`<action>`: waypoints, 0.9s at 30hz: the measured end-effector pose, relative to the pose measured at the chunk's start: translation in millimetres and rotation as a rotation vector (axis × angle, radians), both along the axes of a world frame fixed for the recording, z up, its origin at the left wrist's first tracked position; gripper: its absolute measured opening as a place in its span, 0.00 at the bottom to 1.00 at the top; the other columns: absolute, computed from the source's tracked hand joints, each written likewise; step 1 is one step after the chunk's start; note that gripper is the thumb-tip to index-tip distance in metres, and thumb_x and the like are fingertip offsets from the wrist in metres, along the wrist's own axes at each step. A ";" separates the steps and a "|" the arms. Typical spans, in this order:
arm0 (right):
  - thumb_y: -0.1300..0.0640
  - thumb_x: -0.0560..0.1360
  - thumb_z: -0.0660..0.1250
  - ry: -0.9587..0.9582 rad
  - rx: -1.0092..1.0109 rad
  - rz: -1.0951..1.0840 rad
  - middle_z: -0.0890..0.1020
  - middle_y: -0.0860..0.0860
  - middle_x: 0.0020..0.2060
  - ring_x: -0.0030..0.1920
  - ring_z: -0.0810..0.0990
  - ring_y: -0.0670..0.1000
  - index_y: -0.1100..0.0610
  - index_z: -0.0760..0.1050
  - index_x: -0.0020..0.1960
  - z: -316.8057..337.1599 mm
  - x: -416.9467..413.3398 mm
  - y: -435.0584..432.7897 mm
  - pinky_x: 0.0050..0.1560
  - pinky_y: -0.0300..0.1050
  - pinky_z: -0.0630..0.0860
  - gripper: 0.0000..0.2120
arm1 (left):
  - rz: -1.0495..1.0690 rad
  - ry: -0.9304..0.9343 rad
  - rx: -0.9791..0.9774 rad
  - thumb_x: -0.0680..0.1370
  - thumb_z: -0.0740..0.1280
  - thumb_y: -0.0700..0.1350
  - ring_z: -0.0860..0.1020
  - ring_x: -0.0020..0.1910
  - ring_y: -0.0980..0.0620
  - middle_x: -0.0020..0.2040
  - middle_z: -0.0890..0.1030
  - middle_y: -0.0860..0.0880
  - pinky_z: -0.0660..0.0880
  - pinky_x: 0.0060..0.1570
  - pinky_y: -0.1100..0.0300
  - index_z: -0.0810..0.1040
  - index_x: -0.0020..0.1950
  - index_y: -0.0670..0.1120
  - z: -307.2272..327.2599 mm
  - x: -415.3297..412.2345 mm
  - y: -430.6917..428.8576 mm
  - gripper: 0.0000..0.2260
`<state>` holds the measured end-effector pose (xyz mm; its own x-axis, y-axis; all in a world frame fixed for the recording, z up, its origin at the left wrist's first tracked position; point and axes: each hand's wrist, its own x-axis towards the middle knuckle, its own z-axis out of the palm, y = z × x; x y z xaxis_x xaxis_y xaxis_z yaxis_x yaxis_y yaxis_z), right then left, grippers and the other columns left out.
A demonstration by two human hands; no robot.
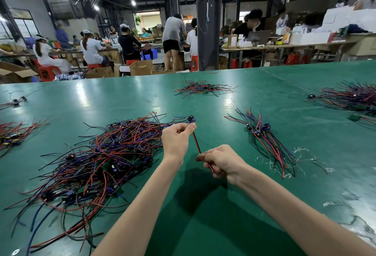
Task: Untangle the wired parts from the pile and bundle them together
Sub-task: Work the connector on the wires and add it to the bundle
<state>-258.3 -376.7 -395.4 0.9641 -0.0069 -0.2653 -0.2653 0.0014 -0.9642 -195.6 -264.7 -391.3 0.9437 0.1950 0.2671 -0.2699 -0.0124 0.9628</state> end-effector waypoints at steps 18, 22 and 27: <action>0.66 0.76 0.65 -0.051 -0.155 0.123 0.78 0.54 0.25 0.15 0.59 0.43 0.61 0.78 0.43 0.4 -6.1 5.0 0.17 0.32 0.53 0.05 | 0.056 0.031 -0.031 0.72 0.73 0.41 0.74 0.34 0.55 0.34 0.80 0.46 0.72 0.39 0.66 0.83 0.38 0.43 0.9 5.1 10.7 0.04; 0.68 0.77 0.61 -0.081 -0.201 0.156 0.79 0.51 0.23 0.15 0.58 0.43 0.68 0.78 0.50 0.0 -8.7 7.5 0.18 0.34 0.53 0.07 | 0.096 0.040 -0.068 0.72 0.73 0.41 0.71 0.27 0.64 0.30 0.78 0.52 0.68 0.33 0.73 0.83 0.38 0.43 2.2 9.0 14.7 0.03; 0.69 0.76 0.59 -0.057 -0.232 0.146 0.74 0.49 0.18 0.15 0.57 0.43 0.67 0.78 0.51 0.6 -10.0 11.4 0.18 0.34 0.52 0.10 | 0.105 0.043 -0.078 0.72 0.73 0.41 0.72 0.26 0.67 0.29 0.79 0.55 0.68 0.32 0.76 0.84 0.39 0.42 2.2 9.8 15.3 0.03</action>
<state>-268.3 -365.3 -394.8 0.9727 0.0785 -0.2182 -0.1919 -0.2556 -0.9475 -185.7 -249.4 -389.1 0.9275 0.3116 0.2067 -0.2292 0.0368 0.9727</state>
